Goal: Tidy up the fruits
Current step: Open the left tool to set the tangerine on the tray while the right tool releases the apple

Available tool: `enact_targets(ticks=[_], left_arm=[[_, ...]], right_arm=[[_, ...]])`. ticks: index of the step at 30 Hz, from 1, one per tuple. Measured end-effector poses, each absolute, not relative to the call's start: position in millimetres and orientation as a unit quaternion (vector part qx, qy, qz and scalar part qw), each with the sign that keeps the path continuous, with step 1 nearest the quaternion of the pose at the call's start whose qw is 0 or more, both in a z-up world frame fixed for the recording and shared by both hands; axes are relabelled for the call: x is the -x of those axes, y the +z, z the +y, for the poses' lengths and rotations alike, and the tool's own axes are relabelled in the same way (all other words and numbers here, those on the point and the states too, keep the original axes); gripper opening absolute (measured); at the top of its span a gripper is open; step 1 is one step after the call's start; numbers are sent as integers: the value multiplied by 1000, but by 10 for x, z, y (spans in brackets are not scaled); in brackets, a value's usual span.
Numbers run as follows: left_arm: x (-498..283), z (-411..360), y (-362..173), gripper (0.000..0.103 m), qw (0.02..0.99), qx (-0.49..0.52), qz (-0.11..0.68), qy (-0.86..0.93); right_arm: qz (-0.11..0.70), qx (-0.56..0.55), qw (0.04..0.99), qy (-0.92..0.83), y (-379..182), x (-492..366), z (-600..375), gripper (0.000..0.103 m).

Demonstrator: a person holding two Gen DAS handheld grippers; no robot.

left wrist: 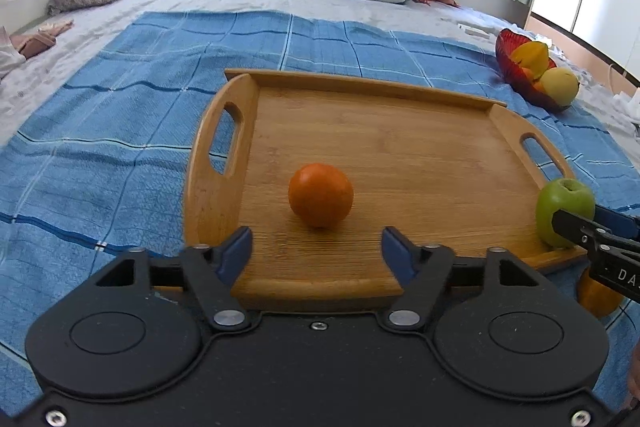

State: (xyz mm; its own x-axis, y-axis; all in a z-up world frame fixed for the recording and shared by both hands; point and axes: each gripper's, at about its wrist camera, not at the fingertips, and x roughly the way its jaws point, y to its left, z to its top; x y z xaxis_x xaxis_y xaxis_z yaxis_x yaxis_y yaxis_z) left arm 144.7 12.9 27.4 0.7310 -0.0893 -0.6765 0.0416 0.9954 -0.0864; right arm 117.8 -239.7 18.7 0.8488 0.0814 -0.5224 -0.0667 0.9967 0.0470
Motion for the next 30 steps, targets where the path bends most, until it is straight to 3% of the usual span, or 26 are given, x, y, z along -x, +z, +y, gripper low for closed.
enact_targets(ticks=[9, 14, 22, 30], left_arm=[[-1239, 147, 357, 95, 937, 33, 346, -41], [-1091, 155, 392, 101, 940, 39, 334, -51], [-824, 116, 426, 103, 948, 28, 308, -69], [-609, 62, 391, 103, 952, 20, 297, -74]], right_arm=[[261, -9, 965, 35, 198, -1044, -2405, 85], [241, 1, 970, 36, 247, -916, -2395, 92], [207, -2, 978, 40, 283, -686, -2407, 103], [186, -4, 982, 32, 252, -507, -2448, 103]])
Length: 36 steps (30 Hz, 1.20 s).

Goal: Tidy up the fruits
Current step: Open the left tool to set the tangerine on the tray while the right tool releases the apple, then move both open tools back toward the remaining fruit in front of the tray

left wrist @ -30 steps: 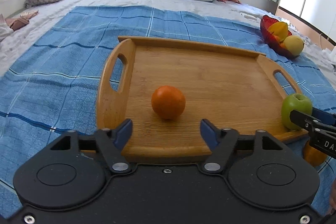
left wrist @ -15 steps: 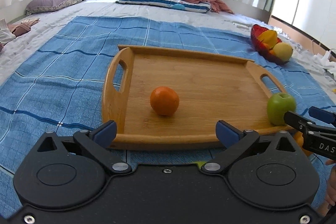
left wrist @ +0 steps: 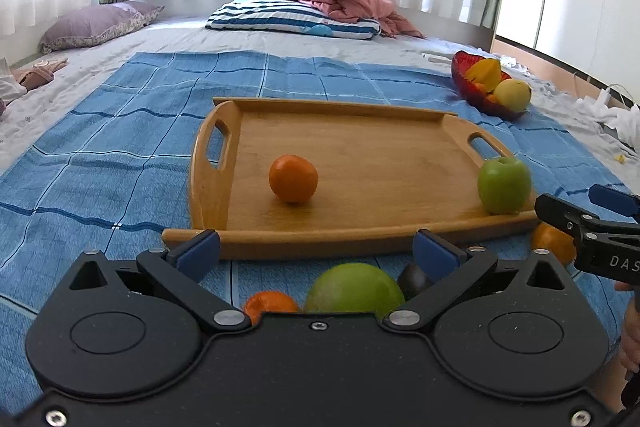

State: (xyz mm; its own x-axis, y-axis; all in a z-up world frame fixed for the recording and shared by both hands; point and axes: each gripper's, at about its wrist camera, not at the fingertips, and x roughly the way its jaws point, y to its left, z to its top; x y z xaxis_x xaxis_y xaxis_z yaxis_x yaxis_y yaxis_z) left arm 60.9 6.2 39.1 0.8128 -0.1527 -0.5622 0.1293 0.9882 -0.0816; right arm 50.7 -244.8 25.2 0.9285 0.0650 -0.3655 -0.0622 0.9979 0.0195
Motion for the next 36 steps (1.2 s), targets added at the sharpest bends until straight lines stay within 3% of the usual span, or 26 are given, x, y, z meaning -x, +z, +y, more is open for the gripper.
enact_targets(ticks=[36], left_arm=[[-183, 6, 56, 103, 953, -16, 295, -58]], right_arm=[[226, -25, 974, 18, -216, -219, -2487, 103]])
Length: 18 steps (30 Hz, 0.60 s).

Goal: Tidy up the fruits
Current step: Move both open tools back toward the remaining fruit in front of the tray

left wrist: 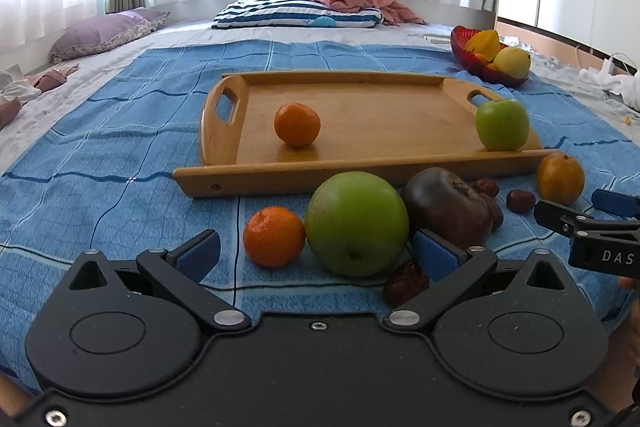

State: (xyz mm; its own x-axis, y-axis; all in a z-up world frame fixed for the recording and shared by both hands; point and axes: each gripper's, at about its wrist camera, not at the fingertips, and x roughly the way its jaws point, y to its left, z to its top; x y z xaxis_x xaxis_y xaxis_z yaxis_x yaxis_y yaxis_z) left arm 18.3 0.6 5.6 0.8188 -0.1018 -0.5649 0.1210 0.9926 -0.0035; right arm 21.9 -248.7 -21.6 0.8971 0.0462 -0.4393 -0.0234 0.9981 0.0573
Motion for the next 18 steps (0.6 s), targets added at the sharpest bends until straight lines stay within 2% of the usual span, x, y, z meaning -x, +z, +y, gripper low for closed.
enact_targets(ticks=[18], left_arm=[[-78, -11, -38, 102, 946, -1, 314, -80]], right_arm=[[232, -19, 972, 12, -285, -244, -2454, 103]])
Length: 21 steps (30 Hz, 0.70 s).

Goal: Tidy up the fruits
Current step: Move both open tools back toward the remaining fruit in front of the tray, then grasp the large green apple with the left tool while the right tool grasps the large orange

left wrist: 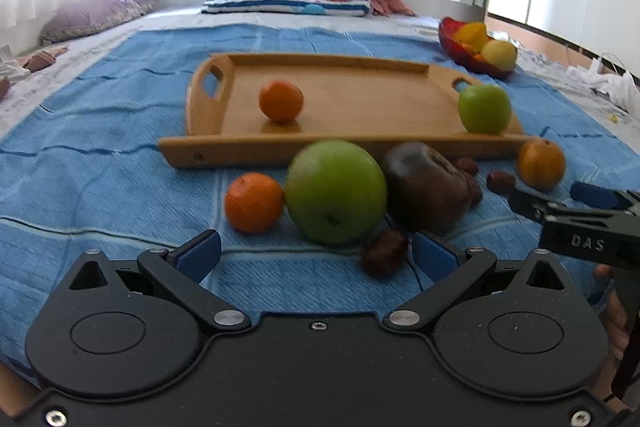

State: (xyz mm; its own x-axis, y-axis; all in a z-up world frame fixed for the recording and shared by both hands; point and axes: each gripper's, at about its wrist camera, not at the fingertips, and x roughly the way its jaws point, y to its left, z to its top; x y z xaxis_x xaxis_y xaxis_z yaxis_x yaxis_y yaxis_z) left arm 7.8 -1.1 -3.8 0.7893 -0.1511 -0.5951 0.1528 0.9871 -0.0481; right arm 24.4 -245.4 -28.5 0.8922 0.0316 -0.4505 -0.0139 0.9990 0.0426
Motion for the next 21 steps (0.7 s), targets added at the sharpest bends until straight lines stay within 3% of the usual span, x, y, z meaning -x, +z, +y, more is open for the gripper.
enact_targets(ticks=[7, 9, 12, 21], left_arm=[[-61, -76, -29, 96, 948, -9, 309, -78], [-53, -65, -2, 85, 948, -6, 308, -81], [-52, -46, 47, 78, 949, -2, 306, -82], [-86, -82, 156, 73, 957, -7, 283, -62]], right_arm=[[235, -21, 972, 11, -268, -242, -2458, 103], [234, -32, 972, 14, -254, -240, -2479, 103], [231, -54, 971, 17, -229, -232, -2523, 102], [228, -58, 972, -4, -149, -322, -2539, 80]])
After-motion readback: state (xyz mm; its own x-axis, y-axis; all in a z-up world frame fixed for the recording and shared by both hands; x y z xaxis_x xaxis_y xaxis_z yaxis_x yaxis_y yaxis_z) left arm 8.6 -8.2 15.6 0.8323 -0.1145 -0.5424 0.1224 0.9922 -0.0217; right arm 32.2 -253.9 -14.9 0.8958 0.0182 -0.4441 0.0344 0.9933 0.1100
